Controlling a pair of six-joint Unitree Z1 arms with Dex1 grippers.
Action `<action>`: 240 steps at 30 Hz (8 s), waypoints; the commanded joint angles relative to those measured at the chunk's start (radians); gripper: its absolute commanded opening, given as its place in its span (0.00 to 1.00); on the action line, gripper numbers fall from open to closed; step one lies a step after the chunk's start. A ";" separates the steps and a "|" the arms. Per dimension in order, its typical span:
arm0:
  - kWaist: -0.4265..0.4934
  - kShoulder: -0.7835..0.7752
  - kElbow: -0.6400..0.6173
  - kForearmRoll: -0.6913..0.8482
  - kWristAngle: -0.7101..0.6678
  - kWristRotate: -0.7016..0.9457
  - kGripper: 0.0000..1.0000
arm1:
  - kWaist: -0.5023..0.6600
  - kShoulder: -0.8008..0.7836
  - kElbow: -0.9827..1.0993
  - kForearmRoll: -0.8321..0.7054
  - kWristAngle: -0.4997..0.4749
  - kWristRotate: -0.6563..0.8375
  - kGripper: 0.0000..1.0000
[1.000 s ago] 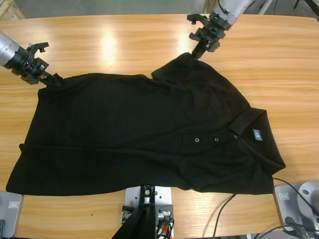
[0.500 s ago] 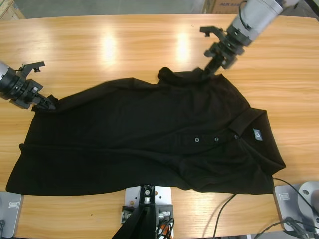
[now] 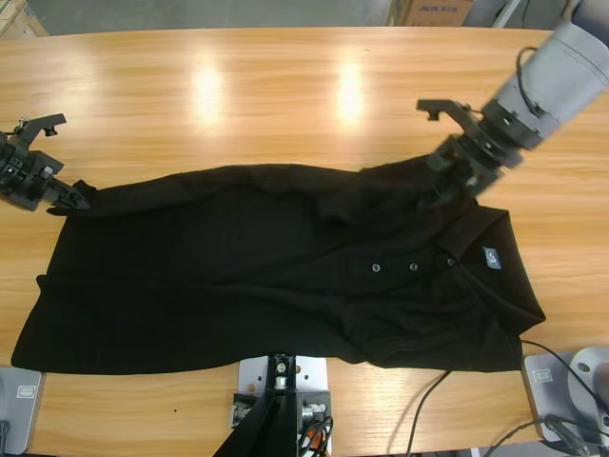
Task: Fold clothes
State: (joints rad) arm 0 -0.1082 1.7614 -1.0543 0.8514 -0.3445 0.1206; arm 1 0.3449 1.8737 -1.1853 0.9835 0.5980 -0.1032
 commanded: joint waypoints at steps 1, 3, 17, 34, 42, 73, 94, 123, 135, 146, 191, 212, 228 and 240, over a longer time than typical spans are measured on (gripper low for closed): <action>-0.048 -0.050 -0.045 0.098 0.122 0.040 0.00 | -0.001 -0.101 0.103 -0.006 0.016 0.094 0.00; -0.053 -0.049 -0.055 0.100 0.122 0.039 0.00 | -0.001 -0.115 0.122 -0.006 0.027 0.097 0.00; -0.108 -0.075 -0.083 0.183 0.159 0.042 0.00 | 0.002 -0.157 0.202 0.053 0.061 0.119 0.00; -0.161 0.081 -0.153 0.262 0.205 0.068 0.00 | 0.075 -0.123 0.248 0.020 0.051 0.213 0.00; -0.184 0.089 -0.153 0.267 0.219 0.078 0.00 | 0.075 -0.139 0.243 0.044 -0.013 0.293 0.00; -0.178 0.036 -0.153 0.281 0.297 0.040 1.00 | 0.075 -0.137 0.242 0.063 -0.076 0.308 0.00; -0.427 0.197 -0.238 0.281 0.148 0.257 0.99 | 0.076 -0.153 0.236 0.089 -0.161 0.345 1.00; -0.604 0.404 -0.503 0.359 -0.060 0.361 0.99 | 0.097 -0.208 0.230 0.050 -0.239 0.407 1.00; -0.634 0.471 -0.510 0.396 -0.110 0.384 0.99 | 0.097 -0.211 0.233 0.049 -0.239 0.407 1.00; -0.634 0.468 -0.540 0.402 -0.021 0.370 0.99 | 0.097 -0.208 0.233 0.040 -0.239 0.407 1.00; -0.705 0.503 -0.411 0.580 -0.061 0.087 0.95 | 0.097 -0.208 0.262 0.003 -0.222 0.407 1.00; -0.555 0.371 -0.494 0.581 0.093 0.295 1.00 | 0.097 -0.203 0.284 -0.026 -0.221 0.407 1.00; -0.482 0.499 -0.431 0.556 0.199 0.840 1.00 | 0.097 -0.185 0.282 -0.025 -0.219 0.407 1.00; -0.422 0.520 -0.355 0.544 0.264 0.889 1.00 | 0.097 -0.172 0.280 -0.024 -0.220 0.405 1.00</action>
State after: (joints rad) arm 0 -0.5893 2.2213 -1.4783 1.4074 -0.1248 1.0011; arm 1 0.4315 1.6643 -0.9247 0.9679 0.3754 0.2920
